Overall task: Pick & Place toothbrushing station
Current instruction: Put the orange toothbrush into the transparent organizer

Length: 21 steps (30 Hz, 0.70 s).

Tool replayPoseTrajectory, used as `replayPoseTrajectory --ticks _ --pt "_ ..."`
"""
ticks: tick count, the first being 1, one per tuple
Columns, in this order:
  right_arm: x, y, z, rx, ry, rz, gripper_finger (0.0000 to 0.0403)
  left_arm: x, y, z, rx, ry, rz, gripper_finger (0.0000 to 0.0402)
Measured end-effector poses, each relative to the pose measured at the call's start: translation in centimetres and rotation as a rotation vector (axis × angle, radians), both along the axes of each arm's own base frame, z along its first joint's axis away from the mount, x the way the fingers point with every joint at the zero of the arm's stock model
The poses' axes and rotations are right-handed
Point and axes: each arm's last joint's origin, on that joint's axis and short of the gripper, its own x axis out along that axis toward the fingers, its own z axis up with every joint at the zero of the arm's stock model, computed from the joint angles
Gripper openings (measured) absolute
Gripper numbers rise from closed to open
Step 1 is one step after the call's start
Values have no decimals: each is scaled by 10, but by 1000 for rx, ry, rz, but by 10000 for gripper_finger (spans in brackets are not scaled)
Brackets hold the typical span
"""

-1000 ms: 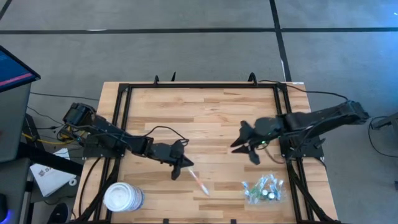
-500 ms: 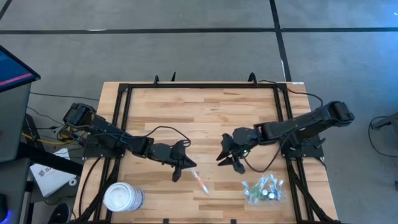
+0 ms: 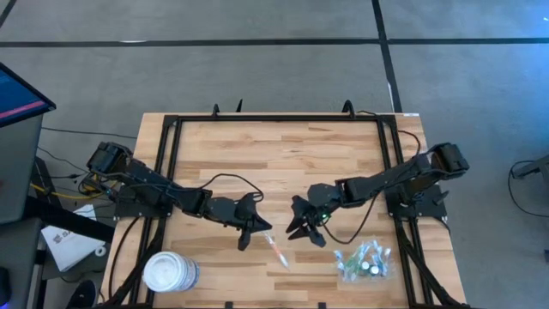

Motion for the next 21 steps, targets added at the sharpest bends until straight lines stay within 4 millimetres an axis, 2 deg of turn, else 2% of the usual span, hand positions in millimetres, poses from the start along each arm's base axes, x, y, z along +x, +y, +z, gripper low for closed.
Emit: replayPoseTrajectory --ticks 11,18,21 --pt "17 5 -30 30 15 -11 108 0 0 1 1 -7 4 0" --pt "22 11 -43 127 7 150 110 0 0 1 1 -8 5 0" --pt "23 11 -43 119 0 135 116 0 0 1 1 -9 5 0"
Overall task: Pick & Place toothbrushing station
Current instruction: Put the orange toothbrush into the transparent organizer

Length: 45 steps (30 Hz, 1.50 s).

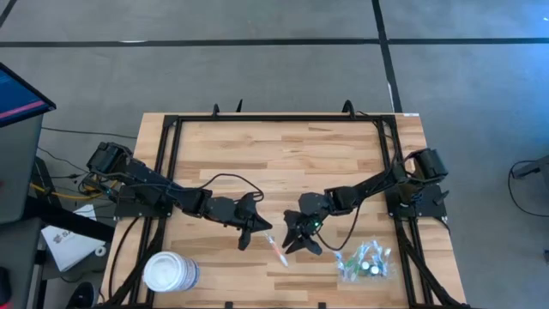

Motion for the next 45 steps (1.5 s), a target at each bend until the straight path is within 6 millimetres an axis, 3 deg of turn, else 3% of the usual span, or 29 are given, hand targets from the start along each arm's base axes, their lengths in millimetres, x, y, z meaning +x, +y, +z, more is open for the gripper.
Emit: replayPoseTrajectory --ticks 9,16,25,36,40,45 --pt "1 -6 3 -18 -27 -13 163 0 0 0 2 -2 -2 0" --pt "6 -8 -12 -58 1 -111 209 0 0 1 4 -8 -3 0" --pt "17 -10 -20 -18 -51 -145 219 0 0 1 4 -10 -3 0" --pt "43 -3 -25 -2 -52 -113 190 0 0 1 14 -16 -7 0" --pt "45 -2 -21 7 -63 -98 150 0 0 1 14 -16 -7 0" --pt "44 -3 -22 6 -56 -98 69 0 0 1 14 -15 -7 0"
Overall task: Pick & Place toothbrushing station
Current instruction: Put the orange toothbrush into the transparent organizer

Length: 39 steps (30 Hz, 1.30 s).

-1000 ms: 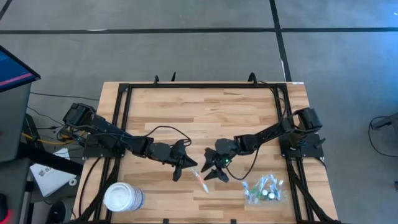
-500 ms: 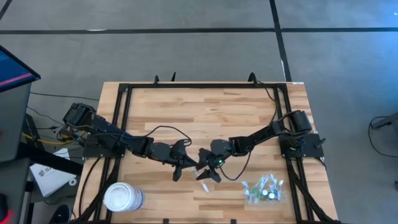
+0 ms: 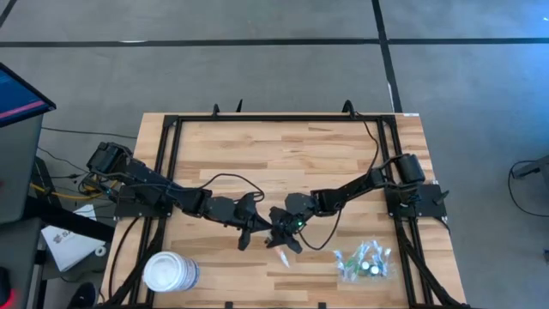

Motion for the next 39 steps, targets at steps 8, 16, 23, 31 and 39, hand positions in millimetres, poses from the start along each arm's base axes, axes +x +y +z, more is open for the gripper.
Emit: replayPoseTrajectory --ticks 8,16,23,31,39 --pt "0 0 0 3 5 -1 15 0 0 0 2 0 -7 0" --pt "-1 1 0 11 12 31 7 0 1 0 16 -5 24 1" --pt "-1 1 0 17 13 49 5 0 2 3 48 -34 50 1" --pt "-2 6 0 1 -4 71 4 0 2 3 51 -35 54 2" --pt "-12 20 19 -44 -63 138 3 0 2 4 50 -37 53 2"
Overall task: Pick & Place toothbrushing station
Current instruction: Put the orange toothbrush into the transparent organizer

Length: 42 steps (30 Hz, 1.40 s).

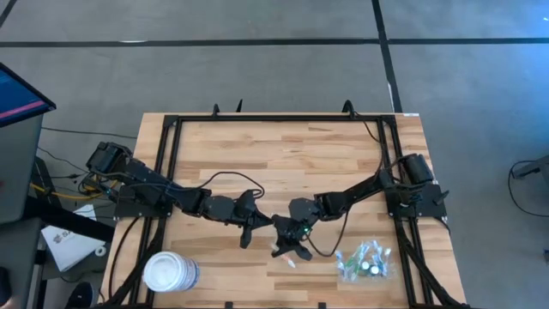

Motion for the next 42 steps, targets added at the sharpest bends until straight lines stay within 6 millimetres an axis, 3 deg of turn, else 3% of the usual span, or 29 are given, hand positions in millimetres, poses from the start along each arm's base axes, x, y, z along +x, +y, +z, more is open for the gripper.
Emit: replayPoseTrajectory --ticks 20,42 --pt "-33 15 64 -70 -90 40 3 0 0 0 -1 -3 -2 2" --pt "-101 29 153 -112 -304 68 5 1 1 3 -3 -34 27 2"
